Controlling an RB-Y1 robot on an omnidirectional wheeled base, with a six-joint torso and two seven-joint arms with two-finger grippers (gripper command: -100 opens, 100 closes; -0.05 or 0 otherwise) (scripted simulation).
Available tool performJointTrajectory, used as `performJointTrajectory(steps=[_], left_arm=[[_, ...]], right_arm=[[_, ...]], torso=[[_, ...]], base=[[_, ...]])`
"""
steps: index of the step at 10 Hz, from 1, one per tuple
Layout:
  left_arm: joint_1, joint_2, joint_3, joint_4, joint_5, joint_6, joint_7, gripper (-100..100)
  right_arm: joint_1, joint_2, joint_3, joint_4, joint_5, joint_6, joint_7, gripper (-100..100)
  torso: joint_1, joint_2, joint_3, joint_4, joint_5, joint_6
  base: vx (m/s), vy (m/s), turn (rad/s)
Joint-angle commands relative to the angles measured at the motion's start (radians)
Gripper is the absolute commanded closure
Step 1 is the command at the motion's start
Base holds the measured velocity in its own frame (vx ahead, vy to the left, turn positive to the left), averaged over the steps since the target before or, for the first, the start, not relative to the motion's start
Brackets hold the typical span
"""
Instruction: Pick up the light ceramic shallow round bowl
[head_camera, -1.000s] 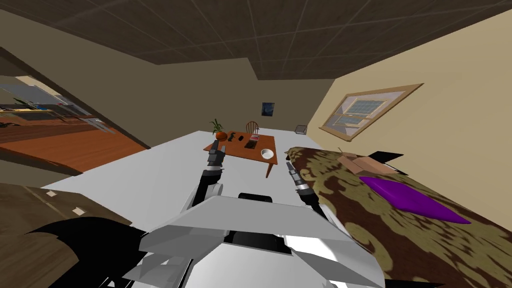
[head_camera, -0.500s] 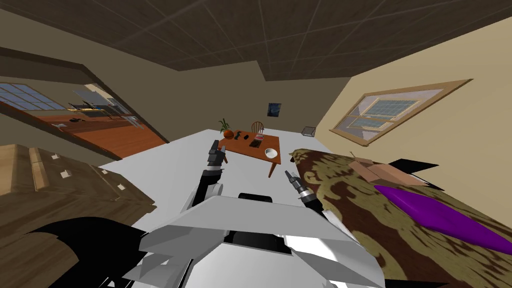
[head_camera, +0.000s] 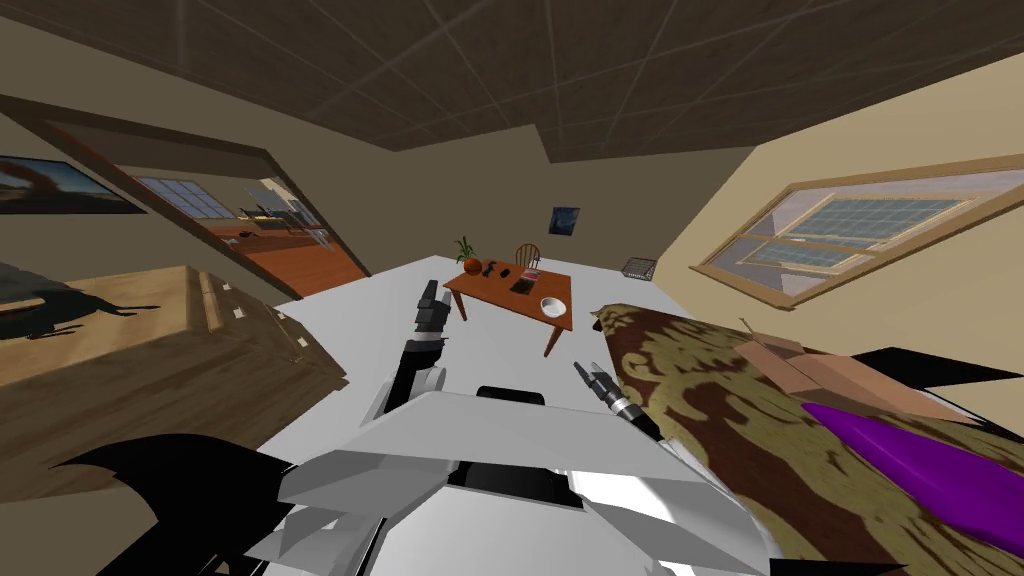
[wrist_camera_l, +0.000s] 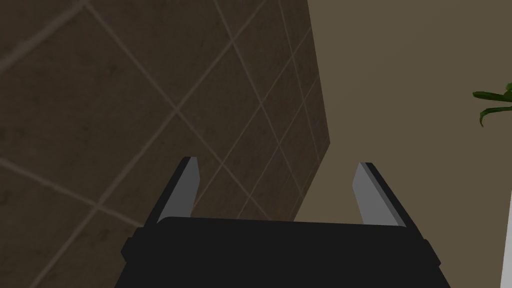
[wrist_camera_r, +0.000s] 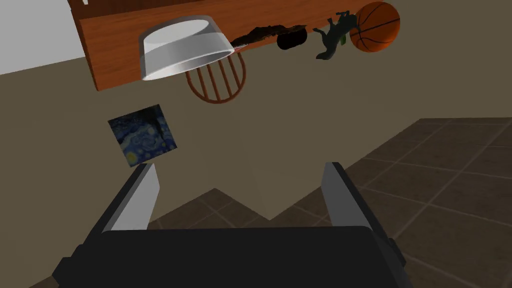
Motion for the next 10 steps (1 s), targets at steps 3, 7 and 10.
performJointTrajectory(steps=[3,7,10], left_arm=[[0.000,0.000,0.000,0.000,0.000,0.000,0.000,0],[0.000,0.000,0.000,0.000,0.000,0.000,0.000,0],[0.000,0.000,0.000,0.000,0.000,0.000,0.000,0]], right_arm=[[0.014,-0.040,0.000,0.084,0.037,-0.008,0.029,-100],[0.030,-0.105,0.007,0.203,0.097,-0.010,0.077,-100],[0.043,-0.164,0.014,0.300,0.144,-0.016,0.126,-100]], torso=[[0.001,-0.002,-0.001,0.000,0.000,0.000],[0.002,-0.003,-0.002,-0.001,0.000,0.000],[0.001,-0.004,-0.002,-0.001,0.000,0.000]], base=[[-0.020,0.032,0.120],[-0.002,0.044,0.192],[0.020,0.050,0.222]])
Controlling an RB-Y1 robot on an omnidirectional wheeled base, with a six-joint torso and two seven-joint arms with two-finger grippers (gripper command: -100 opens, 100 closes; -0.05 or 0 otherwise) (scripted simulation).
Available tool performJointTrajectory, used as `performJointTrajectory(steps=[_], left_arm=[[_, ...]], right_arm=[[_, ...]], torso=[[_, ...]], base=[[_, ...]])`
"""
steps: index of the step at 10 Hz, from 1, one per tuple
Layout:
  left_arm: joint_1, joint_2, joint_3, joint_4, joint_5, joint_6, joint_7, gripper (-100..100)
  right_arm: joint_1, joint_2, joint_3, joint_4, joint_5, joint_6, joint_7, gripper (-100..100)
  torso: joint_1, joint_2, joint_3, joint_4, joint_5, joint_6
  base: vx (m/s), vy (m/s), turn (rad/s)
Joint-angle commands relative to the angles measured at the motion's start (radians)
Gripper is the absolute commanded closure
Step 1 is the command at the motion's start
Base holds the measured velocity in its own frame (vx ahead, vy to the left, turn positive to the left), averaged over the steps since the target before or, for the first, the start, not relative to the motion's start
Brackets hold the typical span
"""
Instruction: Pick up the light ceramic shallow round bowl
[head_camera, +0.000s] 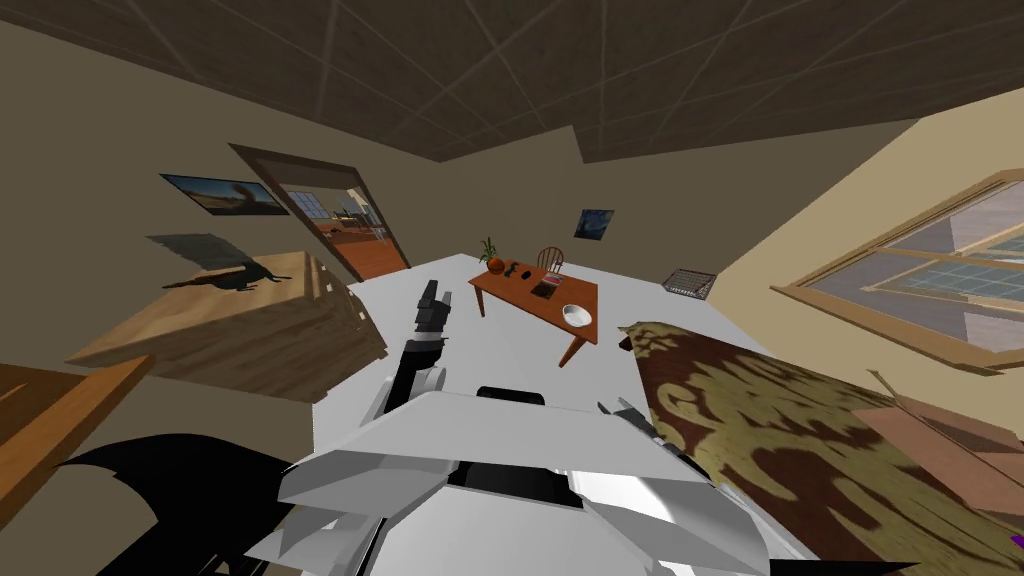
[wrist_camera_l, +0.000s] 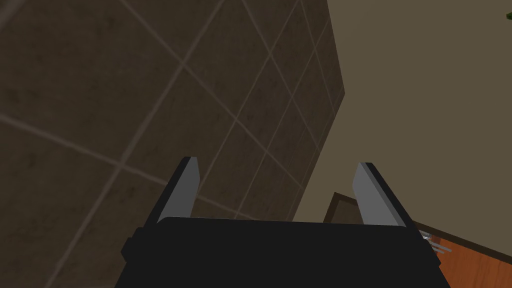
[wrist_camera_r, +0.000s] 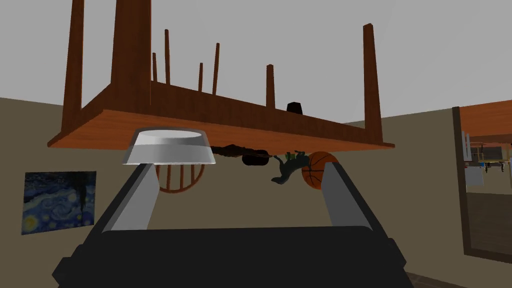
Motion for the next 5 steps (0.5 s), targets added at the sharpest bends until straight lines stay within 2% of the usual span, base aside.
performJointTrajectory(steps=[1,2,3,4,5], left_arm=[[0.000,0.000,0.000,0.000,0.000,0.000,0.000,0],[0.000,0.000,0.000,0.000,0.000,0.000,0.000,0],[0.000,0.000,0.000,0.000,0.000,0.000,0.000,0],[0.000,0.000,0.000,0.000,0.000,0.000,0.000,0],[0.000,0.000,0.000,0.000,0.000,0.000,0.000,0]], right_arm=[[0.004,-0.021,0.004,0.037,0.011,0.007,0.007,-100],[0.008,-0.047,0.007,0.094,0.029,0.003,0.031,-100],[0.008,-0.047,0.007,0.095,0.029,0.003,0.031,-100],[0.012,-0.072,0.010,0.130,0.045,-0.002,0.055,-100],[0.012,-0.072,0.010,0.159,0.045,-0.002,0.055,-100]], torso=[[0.000,0.000,0.000,0.000,0.000,0.000],[0.000,0.000,0.000,0.000,0.000,0.001],[0.001,-0.001,-0.001,0.000,0.000,0.000],[0.000,-0.002,-0.001,0.000,0.000,0.001],[0.002,-0.004,-0.002,-0.001,0.000,0.000]], base=[[0.038,0.049,0.127],[0.052,0.070,0.224],[0.055,0.057,0.160],[0.089,0.081,0.245],[0.075,0.059,0.159]])
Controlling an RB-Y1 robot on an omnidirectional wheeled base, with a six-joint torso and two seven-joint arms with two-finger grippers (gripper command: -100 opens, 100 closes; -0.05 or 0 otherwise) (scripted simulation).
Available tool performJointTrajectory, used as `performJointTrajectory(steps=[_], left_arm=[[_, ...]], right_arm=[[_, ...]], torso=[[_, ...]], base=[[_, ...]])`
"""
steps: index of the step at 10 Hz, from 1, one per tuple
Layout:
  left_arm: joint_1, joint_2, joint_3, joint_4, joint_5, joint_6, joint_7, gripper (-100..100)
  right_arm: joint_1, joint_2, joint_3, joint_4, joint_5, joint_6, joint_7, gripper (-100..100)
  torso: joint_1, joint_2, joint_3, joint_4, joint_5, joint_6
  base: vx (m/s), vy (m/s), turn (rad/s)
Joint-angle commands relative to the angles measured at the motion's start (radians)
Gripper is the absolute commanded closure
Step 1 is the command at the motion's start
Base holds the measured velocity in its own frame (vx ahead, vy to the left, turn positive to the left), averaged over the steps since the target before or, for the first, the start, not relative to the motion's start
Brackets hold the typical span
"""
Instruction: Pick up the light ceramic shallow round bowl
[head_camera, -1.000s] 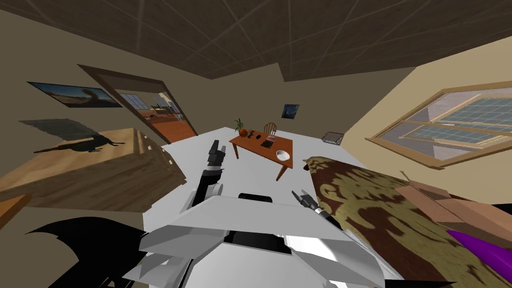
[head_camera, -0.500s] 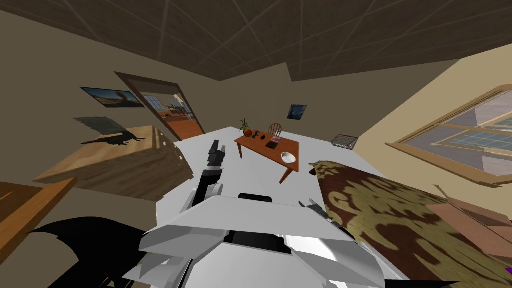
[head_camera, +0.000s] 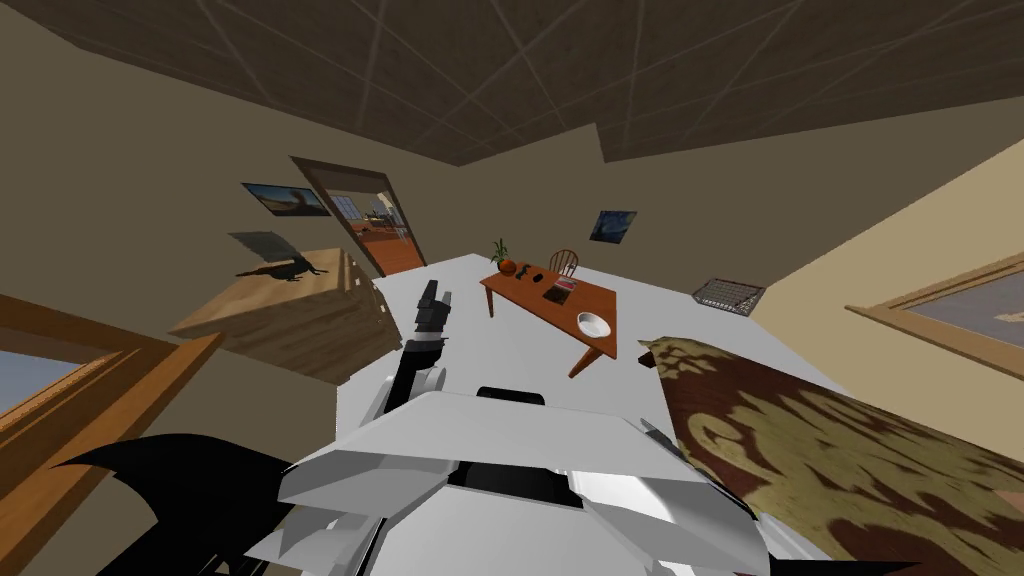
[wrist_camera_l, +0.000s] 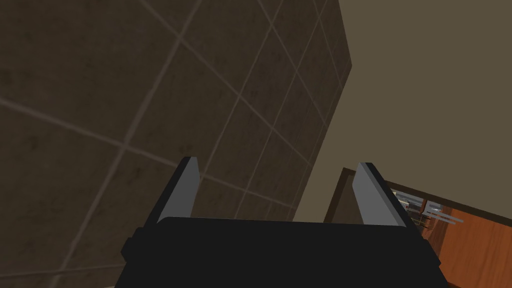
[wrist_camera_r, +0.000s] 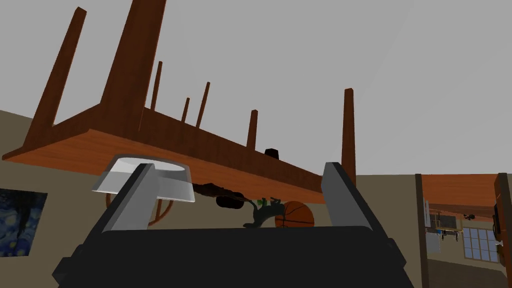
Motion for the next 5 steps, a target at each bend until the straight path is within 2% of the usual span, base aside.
performJointTrajectory(steps=[1,2,3,4,5], left_arm=[[0.000,0.000,0.000,0.000,0.000,0.000,0.000,0],[0.000,0.000,0.000,0.000,0.000,0.000,0.000,0],[0.000,0.000,0.000,0.000,0.000,0.000,0.000,0],[0.000,0.000,0.000,0.000,0.000,0.000,0.000,0],[0.000,0.000,0.000,0.000,0.000,0.000,0.000,0]], right_arm=[[0.007,-0.024,0.003,0.050,0.015,-0.001,0.028,-100],[0.010,-0.045,0.005,0.107,0.024,-0.007,0.051,-100],[0.010,-0.045,0.005,0.134,0.024,-0.007,0.051,-100],[0.012,-0.063,0.006,0.176,0.031,-0.013,0.073,-100],[0.012,-0.063,0.006,0.186,0.031,-0.013,0.073,-100]], torso=[[0.000,0.000,0.000,0.000,0.000,0.000],[0.000,-0.001,0.000,0.000,0.000,-0.001],[0.001,-0.004,-0.002,-0.001,0.000,-0.001],[0.000,-0.003,-0.002,-0.001,0.000,0.001],[0.002,-0.004,-0.002,-0.001,0.000,0.000]], base=[[0.082,0.057,0.281],[0.156,0.083,0.411],[0.135,0.058,0.106],[0.134,0.075,0.191],[0.108,0.046,0.116]])
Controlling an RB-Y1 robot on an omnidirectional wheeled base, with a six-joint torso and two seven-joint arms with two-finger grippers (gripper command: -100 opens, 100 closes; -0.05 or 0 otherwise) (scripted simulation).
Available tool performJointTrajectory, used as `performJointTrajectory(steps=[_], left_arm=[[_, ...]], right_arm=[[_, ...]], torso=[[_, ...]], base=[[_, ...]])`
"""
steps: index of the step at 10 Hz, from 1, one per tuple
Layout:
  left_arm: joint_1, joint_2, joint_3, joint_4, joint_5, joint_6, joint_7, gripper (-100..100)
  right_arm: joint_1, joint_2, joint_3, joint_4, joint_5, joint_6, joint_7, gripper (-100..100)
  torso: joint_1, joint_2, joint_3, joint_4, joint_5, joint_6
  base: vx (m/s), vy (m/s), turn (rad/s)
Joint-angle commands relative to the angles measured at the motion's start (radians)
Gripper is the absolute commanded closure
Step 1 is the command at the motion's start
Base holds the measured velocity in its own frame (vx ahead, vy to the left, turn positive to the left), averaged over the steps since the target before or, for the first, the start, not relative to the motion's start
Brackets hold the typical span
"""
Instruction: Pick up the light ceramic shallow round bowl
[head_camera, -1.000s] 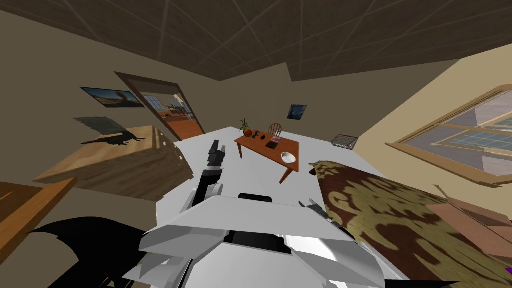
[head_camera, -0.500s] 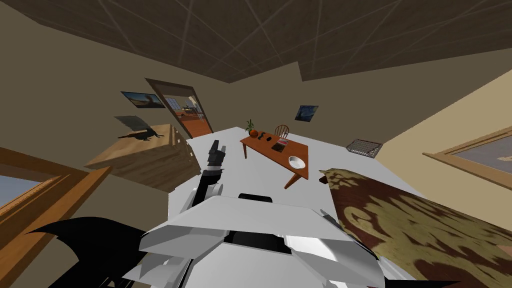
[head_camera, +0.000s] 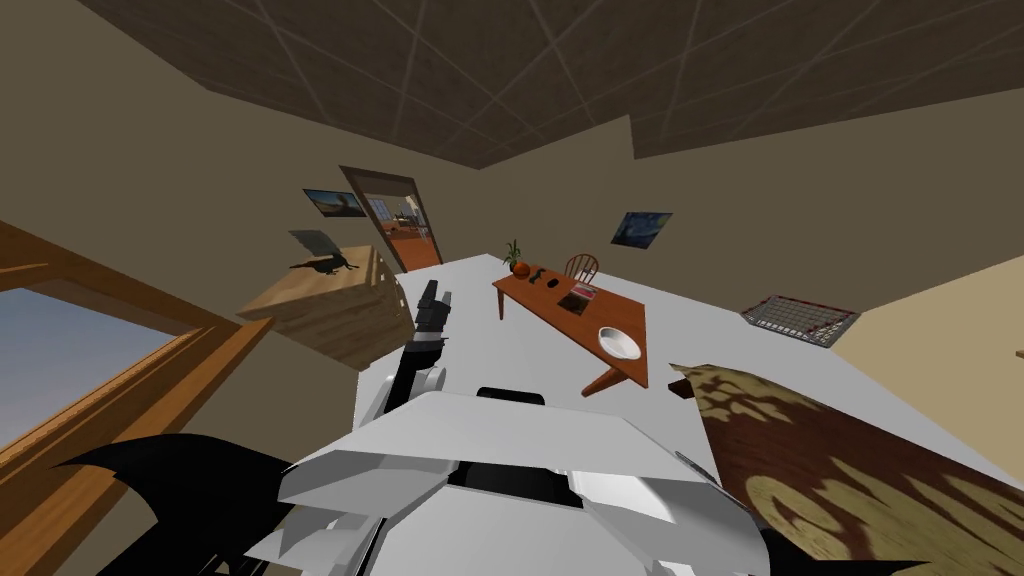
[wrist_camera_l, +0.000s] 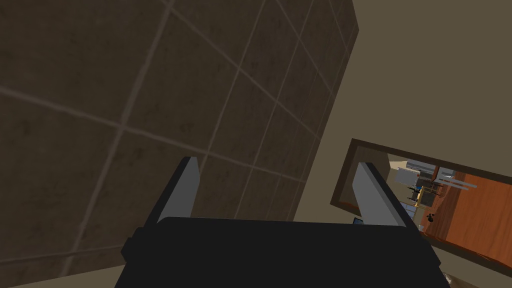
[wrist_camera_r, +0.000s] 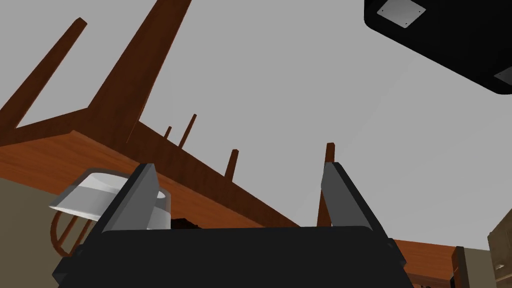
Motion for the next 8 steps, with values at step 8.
performJointTrajectory(steps=[8], left_arm=[[0.000,0.000,0.000,0.000,0.000,0.000,0.000,0]], right_arm=[[-0.012,-0.056,0.003,0.247,0.006,-0.033,0.083,-100]], torso=[[-0.001,-0.001,-0.001,0.000,0.000,0.000]], base=[[0.114,0.033,0.160]])
